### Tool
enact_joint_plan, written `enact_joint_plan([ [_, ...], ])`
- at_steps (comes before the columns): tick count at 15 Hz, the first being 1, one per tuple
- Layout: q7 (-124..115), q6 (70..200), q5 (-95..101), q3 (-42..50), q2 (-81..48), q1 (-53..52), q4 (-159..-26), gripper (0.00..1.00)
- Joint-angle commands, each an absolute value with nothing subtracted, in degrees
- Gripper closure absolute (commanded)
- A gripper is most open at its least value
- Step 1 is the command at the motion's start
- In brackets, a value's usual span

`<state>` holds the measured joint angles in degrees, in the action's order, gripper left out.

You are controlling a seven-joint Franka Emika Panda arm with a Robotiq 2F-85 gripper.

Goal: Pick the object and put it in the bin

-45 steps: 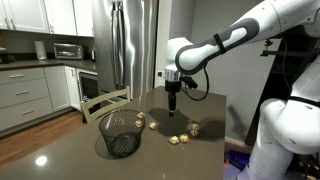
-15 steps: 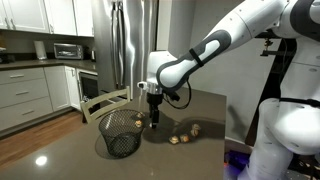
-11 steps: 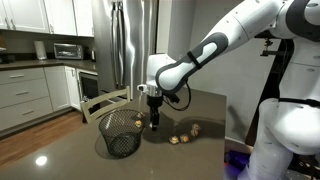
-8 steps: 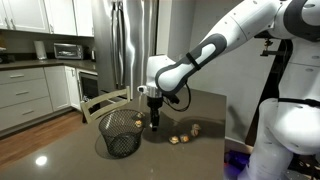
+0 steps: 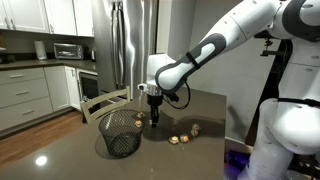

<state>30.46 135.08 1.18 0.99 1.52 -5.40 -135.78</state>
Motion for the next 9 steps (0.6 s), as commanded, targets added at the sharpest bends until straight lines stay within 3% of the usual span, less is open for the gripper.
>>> enact_joint_plan([
  [1,29.89,132.91,4.42,-0.01,3.18,-4.16,-134.87,0.88],
  [9,29.58,121.94,9.35,-0.22,8.01,-4.53,-132.49,0.88],
])
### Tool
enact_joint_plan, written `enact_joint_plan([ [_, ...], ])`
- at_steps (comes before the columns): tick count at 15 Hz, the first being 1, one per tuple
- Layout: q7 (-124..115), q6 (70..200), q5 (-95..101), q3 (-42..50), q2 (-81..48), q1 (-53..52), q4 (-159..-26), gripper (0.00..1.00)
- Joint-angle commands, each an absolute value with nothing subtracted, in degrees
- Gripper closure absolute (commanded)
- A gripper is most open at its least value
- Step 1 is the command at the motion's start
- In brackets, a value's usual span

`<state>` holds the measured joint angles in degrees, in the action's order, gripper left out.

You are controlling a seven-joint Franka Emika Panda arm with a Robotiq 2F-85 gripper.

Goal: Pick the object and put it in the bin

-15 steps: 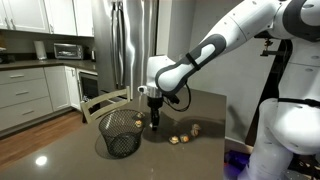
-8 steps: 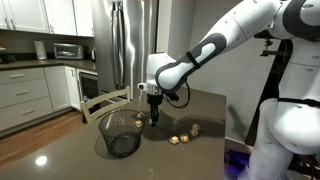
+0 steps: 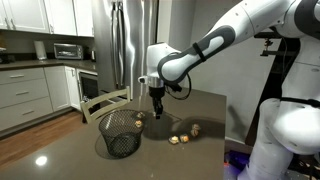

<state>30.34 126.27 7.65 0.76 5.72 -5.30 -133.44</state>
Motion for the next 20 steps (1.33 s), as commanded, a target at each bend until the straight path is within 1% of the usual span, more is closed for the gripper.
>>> enact_joint_plan([
  [1,29.99,120.8,9.1,-0.21,8.62,-4.64,-132.16,0.87],
  [7,30.75,116.72,8.56,-0.94,12.32,-5.65,-130.67,0.87],
  [12,32.1,117.12,7.31,-2.2,14.27,-7.6,-130.48,0.87],
  [20,32.45,116.13,7.16,-4.36,13.01,-10.74,-129.01,0.87],
])
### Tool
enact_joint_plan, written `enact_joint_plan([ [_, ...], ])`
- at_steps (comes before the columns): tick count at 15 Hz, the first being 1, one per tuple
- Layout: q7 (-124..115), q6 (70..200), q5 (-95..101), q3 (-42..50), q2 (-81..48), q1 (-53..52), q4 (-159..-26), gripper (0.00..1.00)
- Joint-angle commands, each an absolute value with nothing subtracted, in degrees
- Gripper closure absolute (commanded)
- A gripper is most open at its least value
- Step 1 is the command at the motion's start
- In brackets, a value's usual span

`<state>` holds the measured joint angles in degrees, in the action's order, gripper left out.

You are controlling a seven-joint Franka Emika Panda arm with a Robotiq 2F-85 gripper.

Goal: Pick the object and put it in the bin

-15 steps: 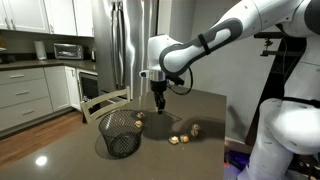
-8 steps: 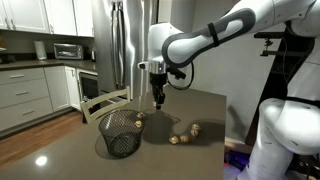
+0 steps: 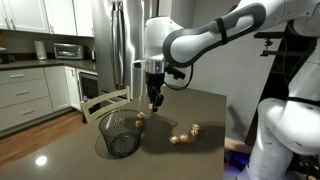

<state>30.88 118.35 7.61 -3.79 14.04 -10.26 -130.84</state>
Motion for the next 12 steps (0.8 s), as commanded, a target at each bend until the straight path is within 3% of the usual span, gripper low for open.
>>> enact_joint_plan([
  [1,32.58,116.28,7.05,-4.57,12.61,-10.98,-128.8,0.87],
  [12,36.19,122.14,3.47,-5.19,9.48,-11.82,-126.4,0.87],
])
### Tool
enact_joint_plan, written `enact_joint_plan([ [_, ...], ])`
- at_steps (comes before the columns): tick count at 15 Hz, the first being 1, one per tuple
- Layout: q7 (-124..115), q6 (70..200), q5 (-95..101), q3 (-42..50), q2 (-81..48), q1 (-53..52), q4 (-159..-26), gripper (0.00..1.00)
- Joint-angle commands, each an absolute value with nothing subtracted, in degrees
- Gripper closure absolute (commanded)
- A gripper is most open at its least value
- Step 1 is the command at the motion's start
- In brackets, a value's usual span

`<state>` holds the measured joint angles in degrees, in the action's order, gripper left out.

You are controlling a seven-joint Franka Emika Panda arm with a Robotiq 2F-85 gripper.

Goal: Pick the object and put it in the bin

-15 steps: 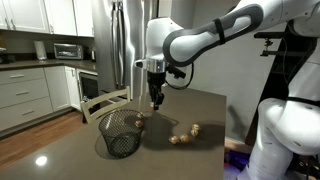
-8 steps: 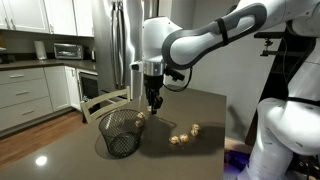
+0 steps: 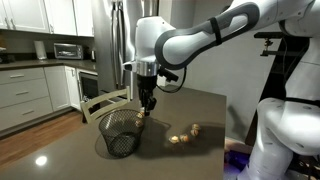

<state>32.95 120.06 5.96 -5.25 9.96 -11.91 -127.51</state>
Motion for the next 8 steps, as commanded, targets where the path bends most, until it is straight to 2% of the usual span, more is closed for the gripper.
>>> enact_joint_plan([
  [1,36.96,122.95,2.47,-5.09,9.73,-11.89,-126.49,0.87],
  [8,42.21,132.96,-5.84,-4.39,11.26,-11.9,-129.05,0.88],
])
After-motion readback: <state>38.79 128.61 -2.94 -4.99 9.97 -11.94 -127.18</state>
